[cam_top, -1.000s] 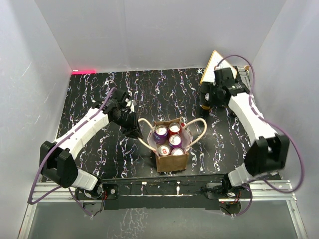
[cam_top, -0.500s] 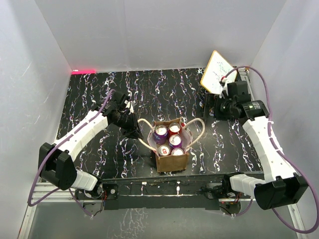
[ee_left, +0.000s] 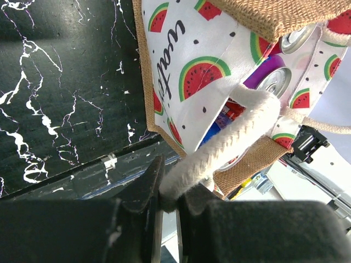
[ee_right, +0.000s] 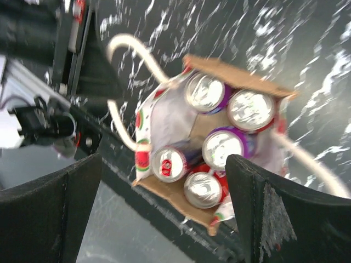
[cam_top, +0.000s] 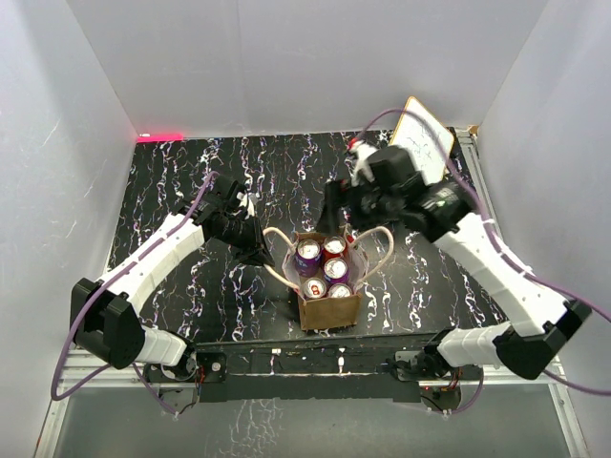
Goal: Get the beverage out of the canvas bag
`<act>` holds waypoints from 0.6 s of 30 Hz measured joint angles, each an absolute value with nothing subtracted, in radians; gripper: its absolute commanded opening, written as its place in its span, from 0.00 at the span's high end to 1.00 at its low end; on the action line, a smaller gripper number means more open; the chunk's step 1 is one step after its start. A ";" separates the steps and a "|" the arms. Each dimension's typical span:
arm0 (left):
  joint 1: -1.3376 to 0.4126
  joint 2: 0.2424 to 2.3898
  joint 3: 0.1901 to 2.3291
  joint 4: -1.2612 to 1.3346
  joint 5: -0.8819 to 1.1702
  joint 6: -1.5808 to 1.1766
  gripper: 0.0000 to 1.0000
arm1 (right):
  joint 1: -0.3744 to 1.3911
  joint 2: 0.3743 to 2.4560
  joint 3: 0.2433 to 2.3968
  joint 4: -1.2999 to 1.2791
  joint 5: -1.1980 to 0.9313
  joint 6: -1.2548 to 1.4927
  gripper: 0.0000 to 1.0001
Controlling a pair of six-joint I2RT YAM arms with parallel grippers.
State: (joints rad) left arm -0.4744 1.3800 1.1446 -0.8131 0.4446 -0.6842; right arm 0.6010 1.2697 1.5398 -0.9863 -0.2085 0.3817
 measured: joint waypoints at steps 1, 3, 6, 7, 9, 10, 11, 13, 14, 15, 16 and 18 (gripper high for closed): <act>-0.474 1.380 1.145 -0.813 0.445 -0.685 1.00 | 0.655 1.288 1.530 -0.984 -0.190 0.403 0.01; -0.474 1.380 1.144 -0.809 0.445 -0.686 1.00 | 0.745 1.323 1.507 -0.984 -0.151 0.453 0.01; -0.474 1.380 1.144 -0.806 0.445 -0.689 1.00 | 0.809 1.383 1.481 -1.007 -0.077 0.540 0.01; -0.474 1.380 1.144 -0.804 0.445 -0.691 1.00 | 0.813 1.404 1.476 -1.022 -0.046 0.574 0.01; -0.474 1.380 1.144 -0.798 0.446 -0.692 1.00 | 0.814 1.433 1.462 -1.046 0.013 0.632 0.01; -0.474 1.380 1.144 -0.796 0.446 -0.692 1.00 | 0.813 1.443 1.451 -1.056 0.047 0.662 0.01; -0.474 1.380 1.144 -0.793 0.447 -0.692 1.00 | 0.813 1.446 1.436 -1.063 0.081 0.690 0.01; -0.474 1.380 1.144 -0.791 0.448 -0.691 1.00 | 0.812 1.446 1.415 -1.082 0.144 0.742 0.01; -0.474 1.380 1.144 -0.791 0.449 -0.691 1.00 | 0.812 1.446 1.411 -1.089 0.166 0.760 0.01; -0.474 1.380 1.144 -0.791 0.449 -0.691 1.00 | 0.812 1.446 1.408 -1.095 0.187 0.778 0.01; -0.474 1.380 1.144 -0.792 0.449 -0.690 1.00 | 0.811 1.447 1.407 -1.097 0.201 0.793 0.01; -0.474 1.380 1.144 -0.793 0.449 -0.688 1.00 | 0.810 1.448 1.407 -1.095 0.215 0.818 0.01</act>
State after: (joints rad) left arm -0.4744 1.3800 1.1439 -0.7925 0.4488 -0.6876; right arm 0.8104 1.4475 1.4075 -1.0954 0.2153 0.8181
